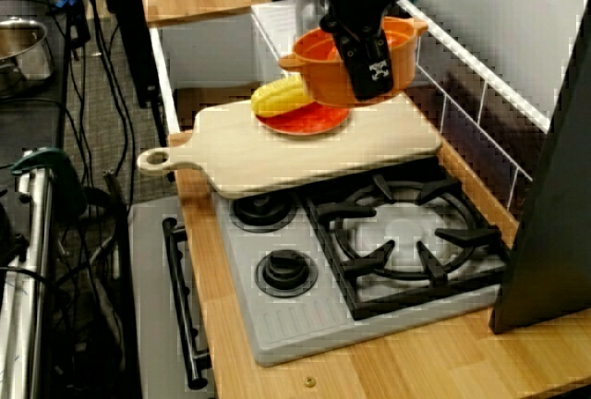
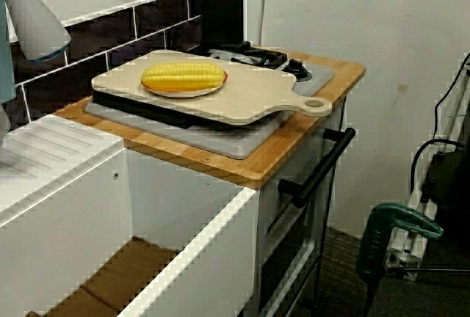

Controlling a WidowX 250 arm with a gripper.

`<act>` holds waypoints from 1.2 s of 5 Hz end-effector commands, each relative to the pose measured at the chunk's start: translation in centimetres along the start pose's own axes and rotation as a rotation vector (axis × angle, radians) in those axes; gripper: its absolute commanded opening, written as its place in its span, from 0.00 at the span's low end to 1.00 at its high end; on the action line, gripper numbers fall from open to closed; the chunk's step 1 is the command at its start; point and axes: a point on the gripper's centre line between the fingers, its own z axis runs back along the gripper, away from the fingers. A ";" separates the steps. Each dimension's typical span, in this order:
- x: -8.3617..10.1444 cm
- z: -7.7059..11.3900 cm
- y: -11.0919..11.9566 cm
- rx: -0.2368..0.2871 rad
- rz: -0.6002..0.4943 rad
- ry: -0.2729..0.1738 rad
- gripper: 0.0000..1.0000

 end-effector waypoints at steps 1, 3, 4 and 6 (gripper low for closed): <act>0.5 4.0 0.6 -0.024 0.010 -0.101 0.00; 0.7 4.4 0.7 -0.032 0.010 -0.100 0.00; 0.9 4.2 0.8 -0.036 0.008 -0.092 0.00; 0.8 1.8 0.1 -0.024 -0.009 -0.047 0.00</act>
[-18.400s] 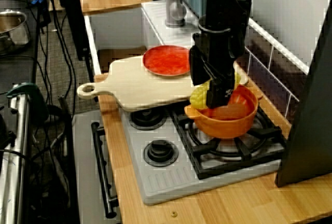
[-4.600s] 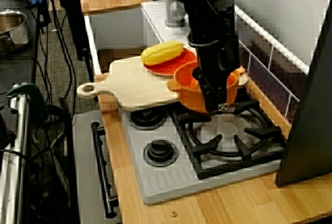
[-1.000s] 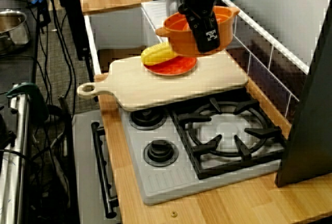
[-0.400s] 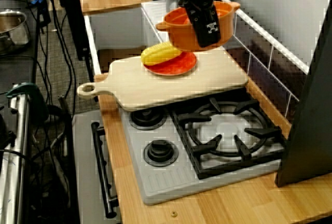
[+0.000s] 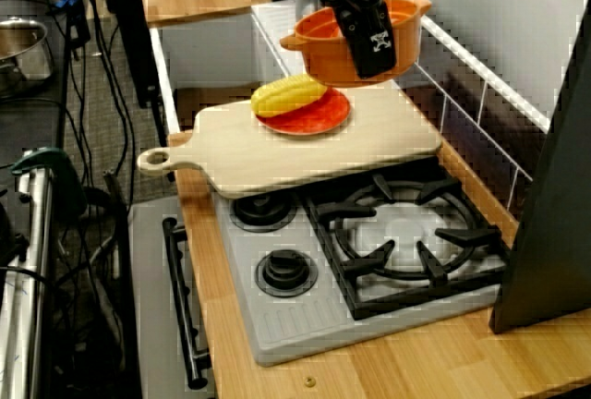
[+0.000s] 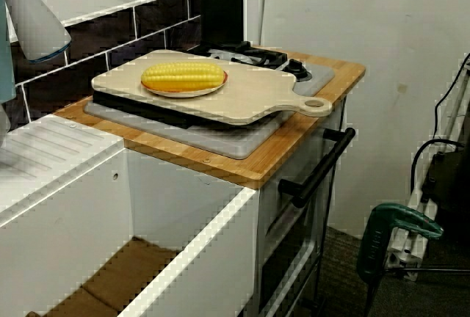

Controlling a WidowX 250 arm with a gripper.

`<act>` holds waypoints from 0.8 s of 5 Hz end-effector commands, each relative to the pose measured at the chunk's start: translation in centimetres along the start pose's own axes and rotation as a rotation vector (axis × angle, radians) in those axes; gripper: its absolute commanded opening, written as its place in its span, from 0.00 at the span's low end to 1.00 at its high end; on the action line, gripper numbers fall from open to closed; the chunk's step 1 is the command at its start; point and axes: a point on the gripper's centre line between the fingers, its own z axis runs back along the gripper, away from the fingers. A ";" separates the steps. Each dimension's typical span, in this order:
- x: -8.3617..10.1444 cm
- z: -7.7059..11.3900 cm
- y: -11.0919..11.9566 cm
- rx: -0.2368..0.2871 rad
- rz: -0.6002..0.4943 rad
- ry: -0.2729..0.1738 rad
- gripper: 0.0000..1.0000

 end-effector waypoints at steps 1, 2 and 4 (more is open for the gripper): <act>0.0 -0.5 -0.7 0.007 -0.021 -0.020 0.00; -0.3 -1.6 -1.2 0.016 -0.035 -0.003 0.00; -0.6 -4.9 -1.5 0.044 -0.048 0.044 0.00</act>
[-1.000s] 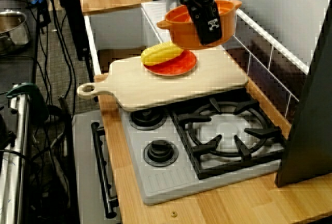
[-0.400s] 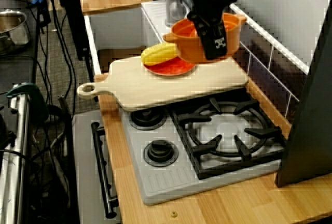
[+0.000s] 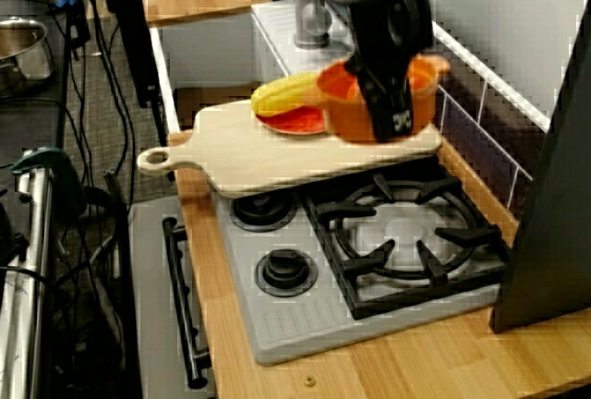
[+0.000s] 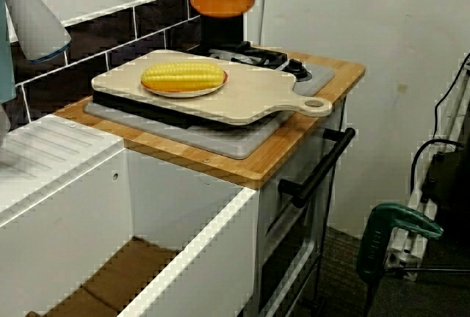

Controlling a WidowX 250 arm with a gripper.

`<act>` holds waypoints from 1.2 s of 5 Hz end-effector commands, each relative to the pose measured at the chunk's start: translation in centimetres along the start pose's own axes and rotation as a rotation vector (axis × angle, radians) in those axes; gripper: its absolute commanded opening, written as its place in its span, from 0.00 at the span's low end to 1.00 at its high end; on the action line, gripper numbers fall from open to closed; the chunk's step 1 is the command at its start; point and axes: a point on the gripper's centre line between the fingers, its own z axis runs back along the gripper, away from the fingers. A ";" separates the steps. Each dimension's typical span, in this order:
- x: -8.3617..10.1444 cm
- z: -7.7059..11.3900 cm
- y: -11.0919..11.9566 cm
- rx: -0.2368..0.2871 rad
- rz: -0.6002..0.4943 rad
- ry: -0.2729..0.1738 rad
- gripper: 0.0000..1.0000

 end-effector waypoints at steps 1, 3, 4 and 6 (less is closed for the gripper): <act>-0.2 -0.4 -0.6 0.006 -0.024 -0.013 0.00; -0.7 -2.7 -2.5 0.025 -0.081 0.020 0.00; -0.9 -3.0 -3.3 0.030 -0.098 0.027 0.00; -1.3 -3.2 -4.2 0.036 -0.115 0.030 0.00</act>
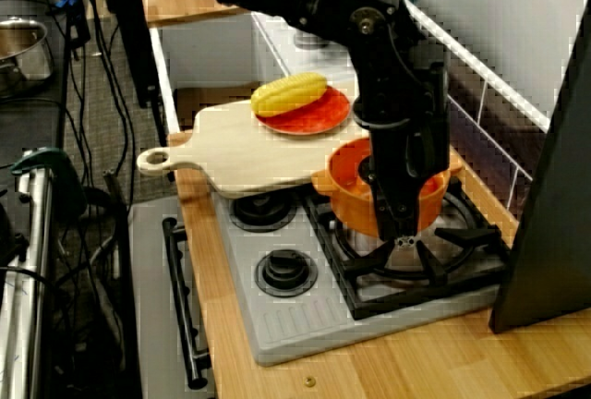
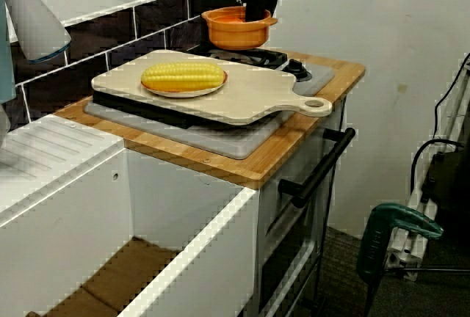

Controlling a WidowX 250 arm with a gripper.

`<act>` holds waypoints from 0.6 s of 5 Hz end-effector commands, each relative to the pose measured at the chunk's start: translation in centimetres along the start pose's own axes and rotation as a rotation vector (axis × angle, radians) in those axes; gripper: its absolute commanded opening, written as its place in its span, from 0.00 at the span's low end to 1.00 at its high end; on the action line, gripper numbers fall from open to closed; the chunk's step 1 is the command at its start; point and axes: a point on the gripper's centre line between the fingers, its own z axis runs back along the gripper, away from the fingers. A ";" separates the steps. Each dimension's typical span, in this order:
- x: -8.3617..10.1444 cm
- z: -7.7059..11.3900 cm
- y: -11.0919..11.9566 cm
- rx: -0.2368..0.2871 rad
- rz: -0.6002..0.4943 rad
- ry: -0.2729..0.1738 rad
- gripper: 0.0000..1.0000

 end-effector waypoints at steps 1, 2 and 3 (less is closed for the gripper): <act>0.1 1.3 0.1 0.000 -0.001 -0.049 0.00; 0.0 1.0 0.2 0.007 0.000 -0.046 0.00; 0.0 0.9 0.2 0.013 0.002 -0.046 0.00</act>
